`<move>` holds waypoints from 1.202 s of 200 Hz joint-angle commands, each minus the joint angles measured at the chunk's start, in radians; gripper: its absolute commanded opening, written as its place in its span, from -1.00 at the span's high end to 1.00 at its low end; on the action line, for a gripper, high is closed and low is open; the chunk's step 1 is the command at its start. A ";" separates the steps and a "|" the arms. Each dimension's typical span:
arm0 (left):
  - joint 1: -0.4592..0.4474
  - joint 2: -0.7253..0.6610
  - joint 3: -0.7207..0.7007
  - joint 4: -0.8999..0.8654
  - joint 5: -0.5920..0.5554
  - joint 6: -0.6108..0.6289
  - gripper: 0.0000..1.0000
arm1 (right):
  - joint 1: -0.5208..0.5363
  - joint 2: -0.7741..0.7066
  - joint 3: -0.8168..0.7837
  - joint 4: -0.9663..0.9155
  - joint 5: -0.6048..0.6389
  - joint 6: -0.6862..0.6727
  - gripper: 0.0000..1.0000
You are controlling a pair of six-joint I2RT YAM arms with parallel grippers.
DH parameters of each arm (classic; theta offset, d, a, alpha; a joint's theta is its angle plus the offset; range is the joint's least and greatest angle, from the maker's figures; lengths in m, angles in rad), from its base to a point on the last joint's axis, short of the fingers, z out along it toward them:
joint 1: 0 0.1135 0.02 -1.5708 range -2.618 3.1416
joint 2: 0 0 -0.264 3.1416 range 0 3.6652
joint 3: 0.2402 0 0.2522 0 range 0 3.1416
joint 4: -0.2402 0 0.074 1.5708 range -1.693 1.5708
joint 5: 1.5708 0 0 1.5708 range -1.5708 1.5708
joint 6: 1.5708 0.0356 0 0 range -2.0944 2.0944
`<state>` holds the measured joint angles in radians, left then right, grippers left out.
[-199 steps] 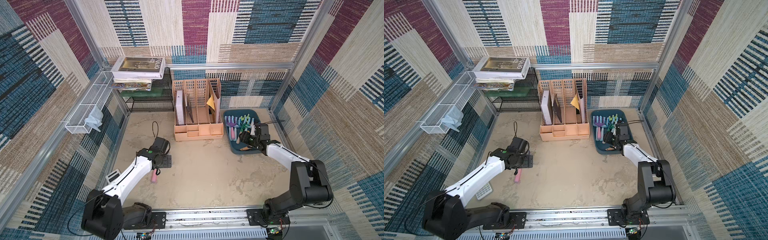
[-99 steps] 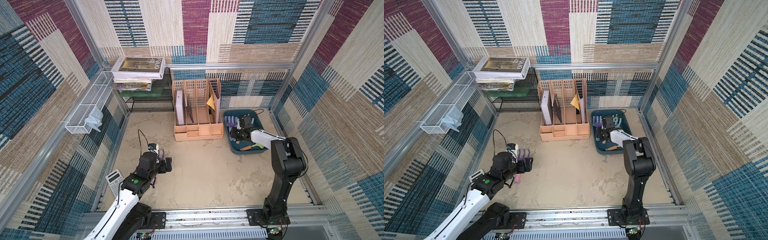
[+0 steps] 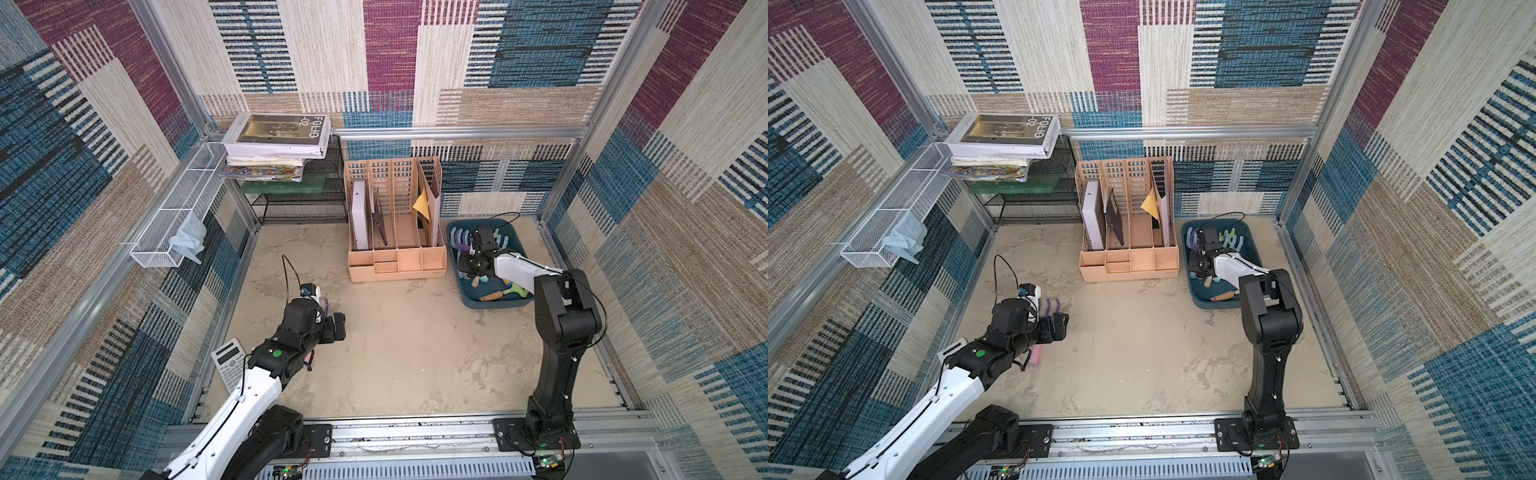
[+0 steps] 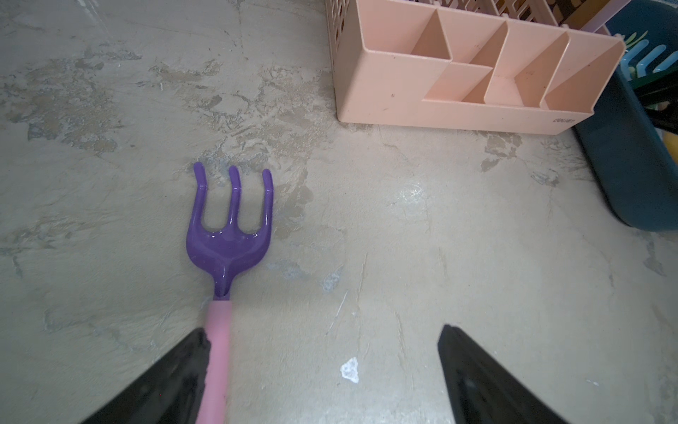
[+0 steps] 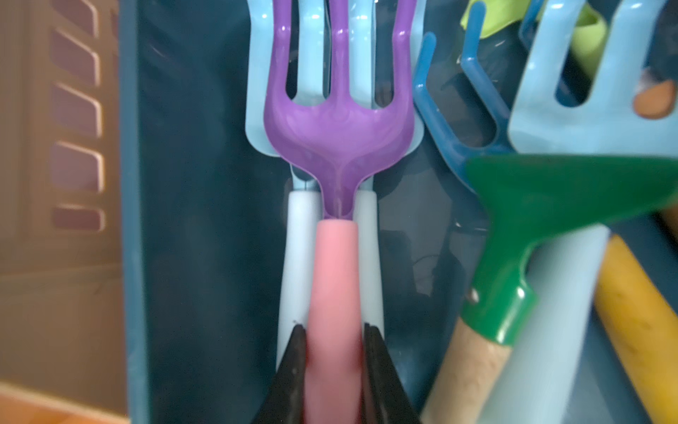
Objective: Take the hand rake out of the storage box
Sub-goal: Pick up the rake from the storage box, then place the rake at the center of the board.
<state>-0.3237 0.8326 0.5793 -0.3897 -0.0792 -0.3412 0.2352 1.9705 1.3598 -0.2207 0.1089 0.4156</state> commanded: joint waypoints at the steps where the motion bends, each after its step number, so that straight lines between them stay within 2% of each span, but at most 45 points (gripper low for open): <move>1: 0.002 -0.003 -0.002 0.023 0.004 -0.004 -0.98 | 0.002 -0.047 0.005 -0.040 0.028 -0.010 0.79; 30: 0.002 0.005 0.006 -0.001 -0.036 -0.018 -0.98 | 0.006 -0.128 -0.025 -0.049 0.040 -0.012 1.00; 55: 0.002 0.005 0.005 0.005 -0.021 -0.018 -0.98 | 0.047 -0.237 -0.084 -0.046 0.062 0.005 1.00; 66: 0.002 0.003 0.004 0.003 -0.024 -0.019 -0.98 | 0.103 -0.306 -0.139 -0.023 0.122 0.014 1.00; 85: 0.002 0.017 0.013 -0.022 -0.056 -0.030 -0.98 | 0.223 -0.394 -0.234 -0.023 0.306 0.065 1.00; 110: 0.003 0.039 0.022 -0.026 -0.047 -0.030 -0.98 | 0.341 -0.521 -0.359 0.019 0.319 0.143 1.00; 134: 0.002 0.056 0.033 -0.038 -0.058 -0.033 -0.98 | 0.508 -0.601 -0.458 0.040 0.340 0.197 1.00; 161: 0.002 0.097 0.044 -0.043 -0.043 -0.038 -0.98 | 0.648 -0.587 -0.508 0.034 0.324 0.297 0.98; 192: 0.003 0.148 0.067 -0.044 -0.001 -0.032 -0.99 | 0.760 -0.456 -0.512 0.059 0.303 0.365 0.98; 215: 0.002 0.184 0.078 -0.039 0.039 -0.028 -0.97 | 0.777 -0.315 -0.484 0.050 0.263 0.390 1.00; 240: 0.002 0.207 0.085 -0.038 0.074 -0.026 -0.95 | 0.788 -0.260 -0.484 0.076 0.249 0.406 0.97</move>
<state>-0.3229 1.0264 0.6548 -0.4294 -0.0616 -0.3779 1.0119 1.6764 0.8692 -0.1772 0.3759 0.7746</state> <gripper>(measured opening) 0.980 0.260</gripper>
